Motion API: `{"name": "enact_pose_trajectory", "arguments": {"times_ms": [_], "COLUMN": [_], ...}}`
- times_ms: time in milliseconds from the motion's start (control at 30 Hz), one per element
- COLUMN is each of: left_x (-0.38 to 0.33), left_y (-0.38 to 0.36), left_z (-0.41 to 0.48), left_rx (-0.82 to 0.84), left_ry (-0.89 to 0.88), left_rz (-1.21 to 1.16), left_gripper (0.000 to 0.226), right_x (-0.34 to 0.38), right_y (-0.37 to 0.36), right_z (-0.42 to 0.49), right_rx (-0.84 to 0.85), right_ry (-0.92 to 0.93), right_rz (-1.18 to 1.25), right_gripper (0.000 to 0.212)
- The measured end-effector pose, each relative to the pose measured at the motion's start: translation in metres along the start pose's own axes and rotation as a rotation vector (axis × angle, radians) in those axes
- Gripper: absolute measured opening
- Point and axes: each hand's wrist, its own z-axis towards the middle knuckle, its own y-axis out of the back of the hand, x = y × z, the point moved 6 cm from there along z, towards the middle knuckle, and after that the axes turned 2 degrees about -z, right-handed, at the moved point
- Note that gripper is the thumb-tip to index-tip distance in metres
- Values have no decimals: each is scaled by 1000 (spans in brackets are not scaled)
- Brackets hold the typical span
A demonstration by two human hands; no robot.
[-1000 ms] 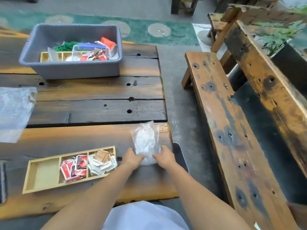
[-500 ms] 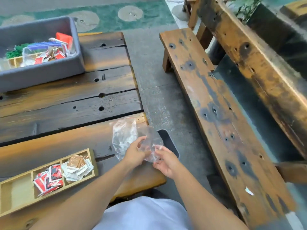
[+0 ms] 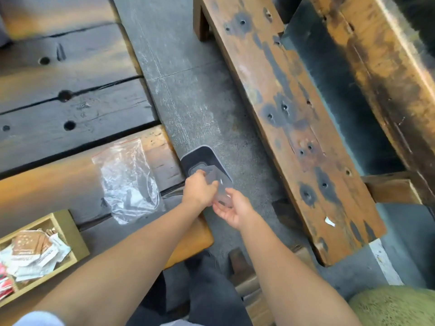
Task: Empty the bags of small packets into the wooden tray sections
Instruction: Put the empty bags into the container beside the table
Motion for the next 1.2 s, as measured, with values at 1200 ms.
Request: {"name": "enact_pose_trajectory", "arguments": {"times_ms": [1200], "left_x": [82], "left_y": [147], "left_z": [-61], "left_rx": [-255], "left_ry": [368], "left_rz": [-258], "left_gripper": [52], "right_x": [-38], "right_y": [-134], "right_z": [-57], "right_rx": [174], "right_ry": [251], "right_rz": [-624], "right_gripper": [21]}}
